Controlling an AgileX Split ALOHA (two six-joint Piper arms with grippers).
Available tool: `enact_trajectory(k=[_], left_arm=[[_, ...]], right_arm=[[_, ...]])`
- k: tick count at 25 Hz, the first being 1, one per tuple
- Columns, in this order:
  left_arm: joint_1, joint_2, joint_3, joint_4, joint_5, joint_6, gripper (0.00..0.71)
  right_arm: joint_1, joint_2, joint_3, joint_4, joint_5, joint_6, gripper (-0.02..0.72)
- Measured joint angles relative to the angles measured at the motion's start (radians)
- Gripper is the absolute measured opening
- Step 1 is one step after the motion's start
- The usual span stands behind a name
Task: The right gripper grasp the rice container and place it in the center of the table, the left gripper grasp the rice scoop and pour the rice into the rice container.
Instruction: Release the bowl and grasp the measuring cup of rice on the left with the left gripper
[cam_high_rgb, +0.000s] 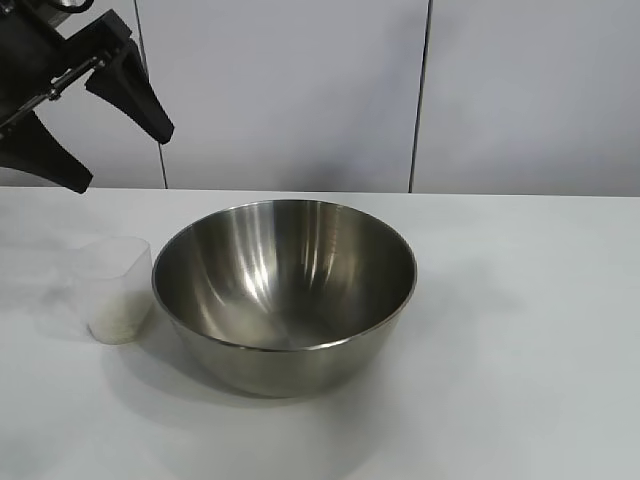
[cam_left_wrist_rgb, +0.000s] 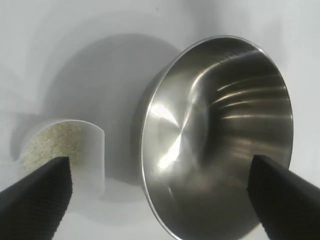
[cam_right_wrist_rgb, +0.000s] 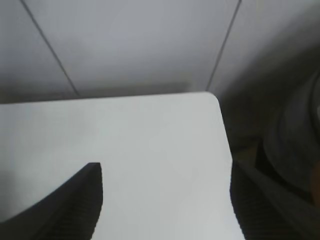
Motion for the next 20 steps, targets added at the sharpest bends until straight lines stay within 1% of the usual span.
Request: enact_trajectory(k=[3, 5, 6, 8, 10, 12, 15, 17, 20], left_arm=[[0.000, 0.000, 0.000, 0.000, 0.000, 0.000, 0.686], [0.000, 0.000, 0.000, 0.000, -0.001, 0.000, 0.686], [0.000, 0.000, 0.000, 0.000, -0.001, 0.000, 0.686], [0.000, 0.000, 0.000, 0.000, -0.002, 0.000, 0.686], [0.000, 0.000, 0.000, 0.000, -0.003, 0.000, 0.686], [0.000, 0.000, 0.000, 0.000, -0.004, 0.000, 0.686], [0.000, 0.000, 0.000, 0.000, -0.004, 0.000, 0.686], [0.000, 0.000, 0.000, 0.000, -0.004, 0.000, 0.686], [0.000, 0.000, 0.000, 0.000, -0.004, 0.000, 0.686]], right_arm=[[0.000, -0.240, 0.047, 0.172, 0.000, -0.128, 0.495], [0.000, -0.413, 0.110, 0.234, 0.000, -0.177, 0.495], [0.000, -0.484, 0.151, 0.249, 0.000, -0.190, 0.495], [0.001, -0.645, 0.244, 0.252, 0.001, -0.196, 0.495], [0.001, -0.782, 0.361, 0.252, 0.001, -0.186, 0.494], [0.001, -0.923, 0.511, 0.252, -0.003, -0.176, 0.494], [0.001, -1.100, 0.716, 0.245, -0.033, -0.168, 0.494], [0.001, -1.177, 0.830, 0.229, -0.045, -0.149, 0.494], [0.001, -1.196, 0.970, 0.205, -0.045, -0.123, 0.494]])
